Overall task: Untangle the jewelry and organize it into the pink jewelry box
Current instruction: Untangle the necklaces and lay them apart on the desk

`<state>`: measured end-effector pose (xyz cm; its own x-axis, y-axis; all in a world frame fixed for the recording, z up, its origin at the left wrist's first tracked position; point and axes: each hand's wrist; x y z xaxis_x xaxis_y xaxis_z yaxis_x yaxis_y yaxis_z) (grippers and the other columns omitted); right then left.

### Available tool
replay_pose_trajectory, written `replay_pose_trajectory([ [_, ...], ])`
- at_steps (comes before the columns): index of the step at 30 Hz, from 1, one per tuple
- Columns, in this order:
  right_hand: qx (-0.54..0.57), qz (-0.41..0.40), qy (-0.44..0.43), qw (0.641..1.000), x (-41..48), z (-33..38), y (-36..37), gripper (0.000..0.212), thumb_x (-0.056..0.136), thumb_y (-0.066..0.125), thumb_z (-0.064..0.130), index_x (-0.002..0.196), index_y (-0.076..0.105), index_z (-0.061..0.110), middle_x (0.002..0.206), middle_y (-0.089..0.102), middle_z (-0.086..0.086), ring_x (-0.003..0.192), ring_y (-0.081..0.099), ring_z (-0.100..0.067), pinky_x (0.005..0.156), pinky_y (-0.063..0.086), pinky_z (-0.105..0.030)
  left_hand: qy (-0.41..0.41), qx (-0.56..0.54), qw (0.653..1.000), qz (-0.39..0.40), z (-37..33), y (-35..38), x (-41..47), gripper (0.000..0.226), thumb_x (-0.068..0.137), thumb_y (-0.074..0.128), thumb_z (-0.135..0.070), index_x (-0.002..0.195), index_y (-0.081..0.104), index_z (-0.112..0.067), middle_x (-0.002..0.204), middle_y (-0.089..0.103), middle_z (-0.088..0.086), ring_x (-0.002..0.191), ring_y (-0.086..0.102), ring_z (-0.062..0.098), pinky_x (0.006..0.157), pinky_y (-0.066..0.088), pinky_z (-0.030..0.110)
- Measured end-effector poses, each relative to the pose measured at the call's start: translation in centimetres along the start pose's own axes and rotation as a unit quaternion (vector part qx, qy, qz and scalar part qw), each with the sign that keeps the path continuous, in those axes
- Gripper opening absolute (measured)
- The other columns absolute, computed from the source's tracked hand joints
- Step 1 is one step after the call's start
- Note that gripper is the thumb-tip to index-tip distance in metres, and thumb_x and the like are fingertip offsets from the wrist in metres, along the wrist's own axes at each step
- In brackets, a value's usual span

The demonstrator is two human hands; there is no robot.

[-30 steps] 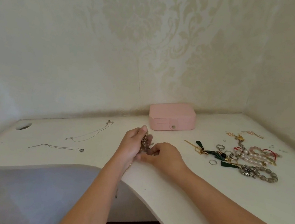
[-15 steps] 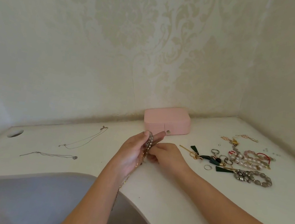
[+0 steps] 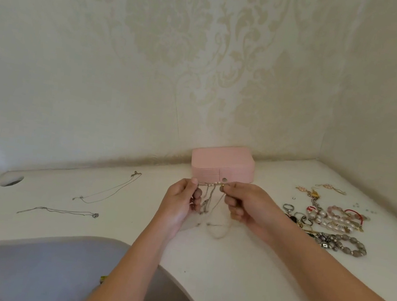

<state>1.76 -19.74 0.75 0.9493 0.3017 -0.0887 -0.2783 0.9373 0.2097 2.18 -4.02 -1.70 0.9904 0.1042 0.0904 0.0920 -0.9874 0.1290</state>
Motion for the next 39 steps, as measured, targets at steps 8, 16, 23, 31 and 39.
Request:
replay_pose_trajectory([
  [8,-0.079,-0.046,-0.082,0.992,-0.7,0.9,-0.8,0.021,0.096,0.048,0.011,0.080,0.061,0.008,0.054,0.031,0.003,0.049,0.034,-0.011,0.054,0.043,-0.015,0.012,0.086,0.995,-0.058,-0.2,0.0,-0.5,0.036,0.094,0.053,-0.036,0.067,0.058,-0.013,0.046,0.036,-0.007,0.038,0.028,0.006,0.038,0.020,0.017],
  [16,-0.096,-0.129,-0.118,0.980,-1.2,2.7,-1.8,0.030,0.096,0.051,0.019,0.068,0.059,0.010,0.046,0.033,0.012,0.038,0.023,-0.005,0.038,0.019,-0.016,-0.077,-0.180,0.980,-0.020,-0.9,-1.5,0.1,0.056,0.090,0.049,-0.048,0.045,0.031,-0.022,0.041,0.022,-0.008,0.034,0.019,0.006,0.036,0.014,0.021],
  [23,-0.176,-0.189,-0.157,0.953,-1.1,2.5,-2.2,0.029,0.094,0.054,0.022,0.071,0.067,0.010,0.060,0.045,0.002,0.039,0.031,-0.003,0.044,0.026,-0.016,-0.067,-0.531,0.845,0.027,-0.6,-3.5,0.3,0.036,0.084,0.053,-0.038,0.056,0.054,-0.015,0.048,0.036,-0.008,0.033,0.031,0.004,0.031,0.024,0.013],
  [31,-0.272,-0.232,-0.163,0.920,-1.5,2.6,-2.0,0.032,0.096,0.048,0.026,0.072,0.063,0.010,0.058,0.051,0.002,0.046,0.040,-0.005,0.050,0.030,-0.022,-0.058,-0.494,0.861,-0.102,-0.4,-3.5,0.7,0.034,0.090,0.054,-0.031,0.061,0.055,-0.014,0.071,0.051,0.001,0.056,0.047,0.011,0.046,0.041,0.015],
  [39,-0.410,-0.188,-0.128,0.883,-1.9,3.6,-2.2,0.033,0.098,0.044,0.025,0.078,0.067,0.013,0.069,0.050,0.011,0.064,0.050,-0.010,0.052,0.034,-0.019,-0.063,-0.433,0.897,-0.055,-1.1,-2.7,0.6,0.034,0.089,0.057,-0.042,0.115,0.056,-0.021,0.100,0.056,0.014,0.094,0.062,0.024,0.092,0.050,0.042],
])
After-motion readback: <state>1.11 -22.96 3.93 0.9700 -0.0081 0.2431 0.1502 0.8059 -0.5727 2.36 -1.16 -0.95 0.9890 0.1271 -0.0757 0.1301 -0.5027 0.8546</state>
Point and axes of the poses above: each hand's wrist, its own x-axis towards the middle knuckle, its own y-axis out of the palm, z = x × y
